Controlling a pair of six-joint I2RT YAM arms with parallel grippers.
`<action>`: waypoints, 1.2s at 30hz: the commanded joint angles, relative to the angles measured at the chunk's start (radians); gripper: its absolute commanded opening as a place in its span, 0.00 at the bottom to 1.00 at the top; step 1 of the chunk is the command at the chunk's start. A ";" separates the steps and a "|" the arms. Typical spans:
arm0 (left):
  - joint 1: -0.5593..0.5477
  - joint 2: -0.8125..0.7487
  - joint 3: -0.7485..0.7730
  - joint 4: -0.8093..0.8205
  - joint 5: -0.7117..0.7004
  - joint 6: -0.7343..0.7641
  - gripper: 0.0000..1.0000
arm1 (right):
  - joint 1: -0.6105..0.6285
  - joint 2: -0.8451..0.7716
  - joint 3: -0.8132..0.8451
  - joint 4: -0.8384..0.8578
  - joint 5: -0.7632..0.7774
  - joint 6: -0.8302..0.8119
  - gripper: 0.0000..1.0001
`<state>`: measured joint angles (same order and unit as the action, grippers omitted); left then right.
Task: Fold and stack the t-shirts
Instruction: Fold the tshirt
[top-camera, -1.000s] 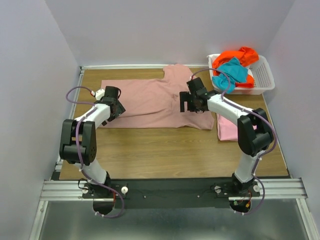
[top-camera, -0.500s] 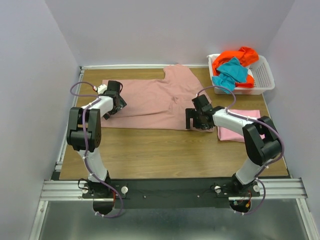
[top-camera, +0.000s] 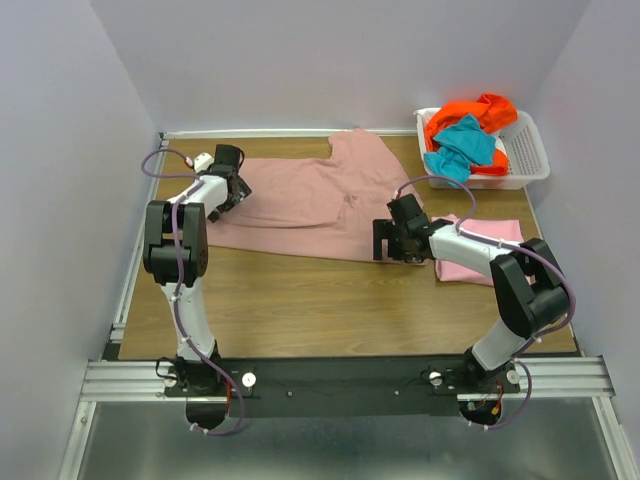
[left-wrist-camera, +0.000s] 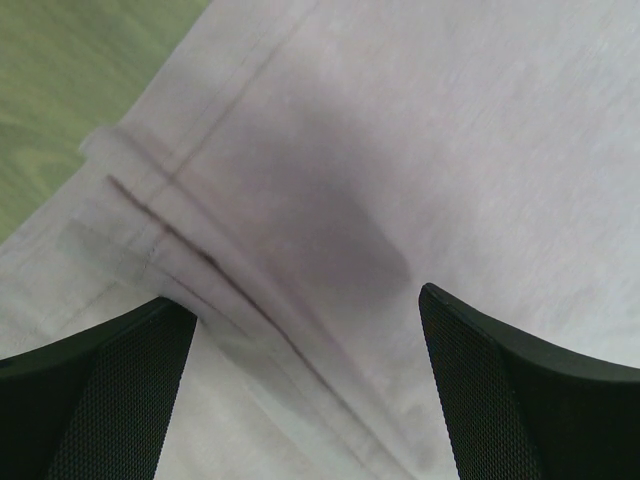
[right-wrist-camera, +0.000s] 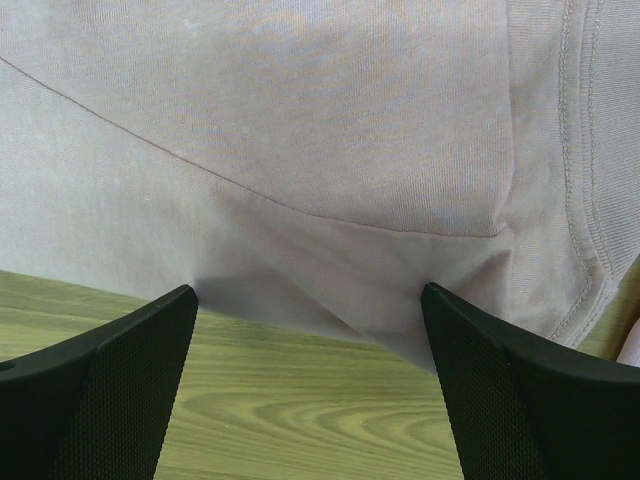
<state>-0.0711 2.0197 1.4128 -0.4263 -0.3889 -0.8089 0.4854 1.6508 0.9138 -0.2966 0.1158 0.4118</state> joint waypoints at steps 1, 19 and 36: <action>0.008 0.034 0.090 -0.042 -0.033 -0.016 0.99 | 0.004 0.037 -0.064 -0.092 0.002 0.021 1.00; 0.048 0.036 0.263 -0.089 -0.024 0.047 0.99 | 0.004 -0.002 -0.050 -0.088 -0.013 0.013 1.00; -0.108 -0.271 -0.270 0.106 0.170 0.059 0.99 | 0.002 0.021 -0.064 -0.081 -0.031 0.021 1.00</action>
<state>-0.1379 1.7245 1.1172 -0.3794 -0.2676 -0.7589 0.4892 1.6417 0.9016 -0.2867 0.1211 0.4114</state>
